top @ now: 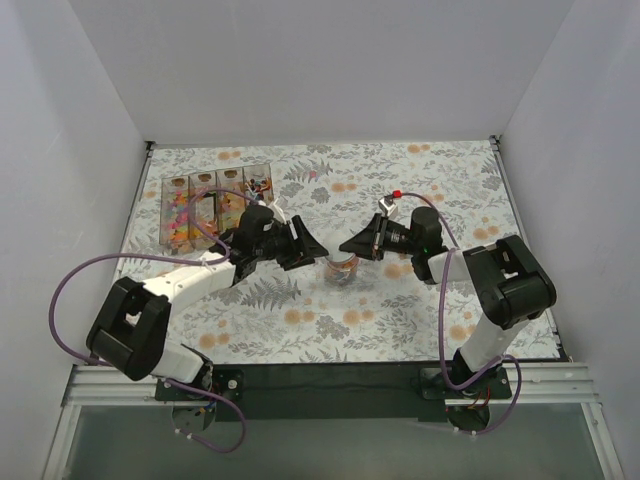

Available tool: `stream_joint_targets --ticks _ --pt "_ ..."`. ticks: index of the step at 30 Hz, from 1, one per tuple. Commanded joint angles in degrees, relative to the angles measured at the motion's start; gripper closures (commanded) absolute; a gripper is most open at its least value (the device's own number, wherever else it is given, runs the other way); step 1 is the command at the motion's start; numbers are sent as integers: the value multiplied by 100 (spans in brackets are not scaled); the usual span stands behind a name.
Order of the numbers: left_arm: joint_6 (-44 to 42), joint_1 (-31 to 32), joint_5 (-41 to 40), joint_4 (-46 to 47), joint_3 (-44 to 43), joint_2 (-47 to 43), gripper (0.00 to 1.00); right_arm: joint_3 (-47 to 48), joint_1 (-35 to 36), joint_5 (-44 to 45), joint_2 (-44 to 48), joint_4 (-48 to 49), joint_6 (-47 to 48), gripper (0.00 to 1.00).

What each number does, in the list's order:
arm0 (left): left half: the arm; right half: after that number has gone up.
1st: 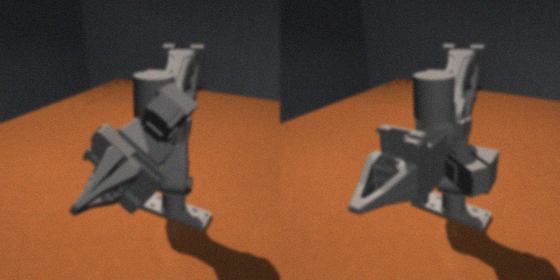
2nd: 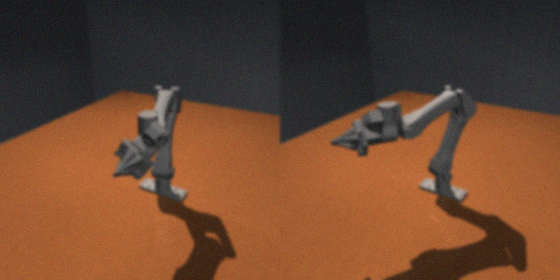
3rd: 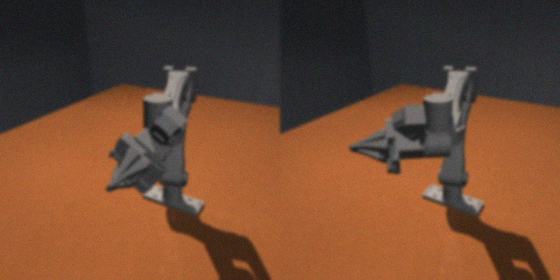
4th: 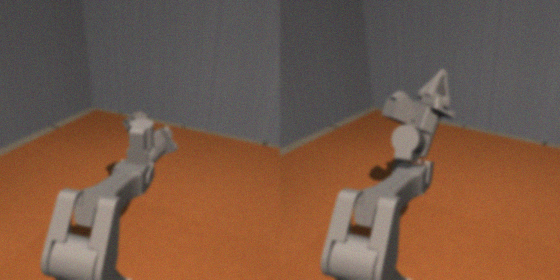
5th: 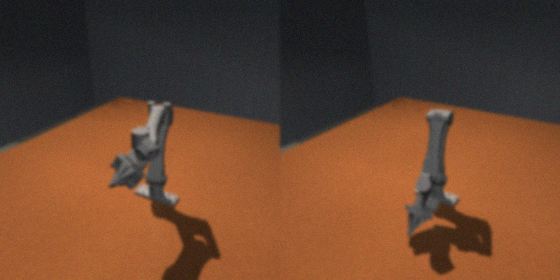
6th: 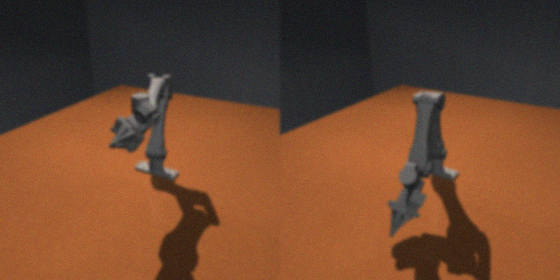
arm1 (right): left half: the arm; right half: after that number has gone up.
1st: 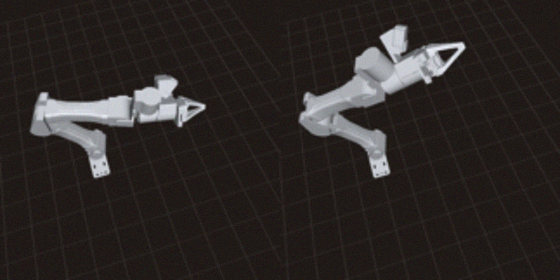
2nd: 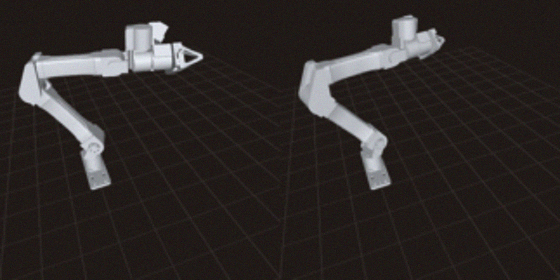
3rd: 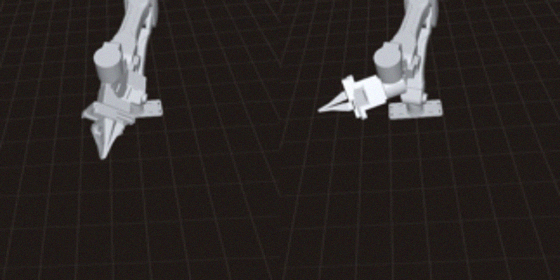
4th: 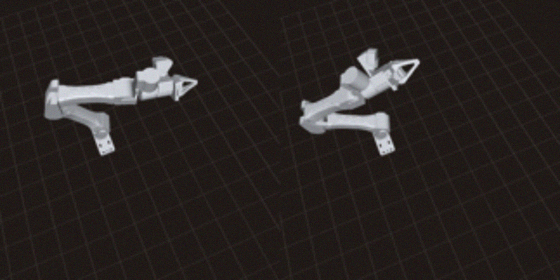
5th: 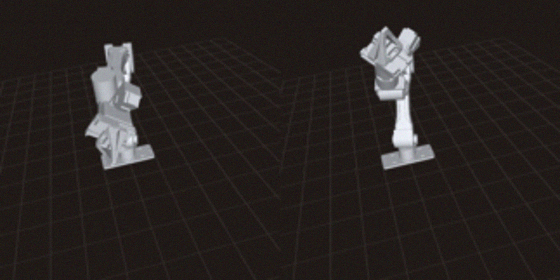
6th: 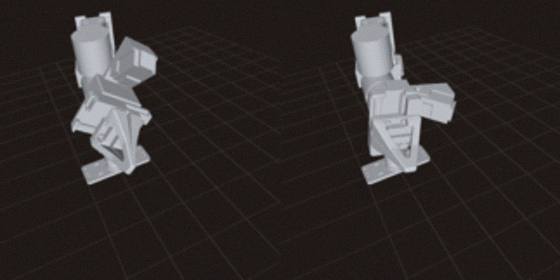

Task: Pack the candies
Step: Close the bottle lid on the packing bottle.

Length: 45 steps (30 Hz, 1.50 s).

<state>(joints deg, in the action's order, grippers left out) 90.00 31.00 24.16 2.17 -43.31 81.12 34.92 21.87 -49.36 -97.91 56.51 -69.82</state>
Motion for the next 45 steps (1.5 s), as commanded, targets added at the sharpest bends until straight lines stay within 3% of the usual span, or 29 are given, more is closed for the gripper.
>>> stream_joint_targets --ticks 1,11,19,30,45 --pt "-210 28 -43 126 -274 -70 45 103 -16 93 34 -237 171 96" --pt "-395 37 -8 2 -599 351 49 165 -139 129 70 -992 636 94" --pt "-632 81 71 -182 -793 562 58 94 -148 199 324 -1300 847 89" --pt "-615 248 212 -147 -1022 721 59 129 -218 305 571 -1564 1006 87" --pt "-738 336 -78 -516 -1215 923 59 279 -271 383 685 -1959 1260 74"
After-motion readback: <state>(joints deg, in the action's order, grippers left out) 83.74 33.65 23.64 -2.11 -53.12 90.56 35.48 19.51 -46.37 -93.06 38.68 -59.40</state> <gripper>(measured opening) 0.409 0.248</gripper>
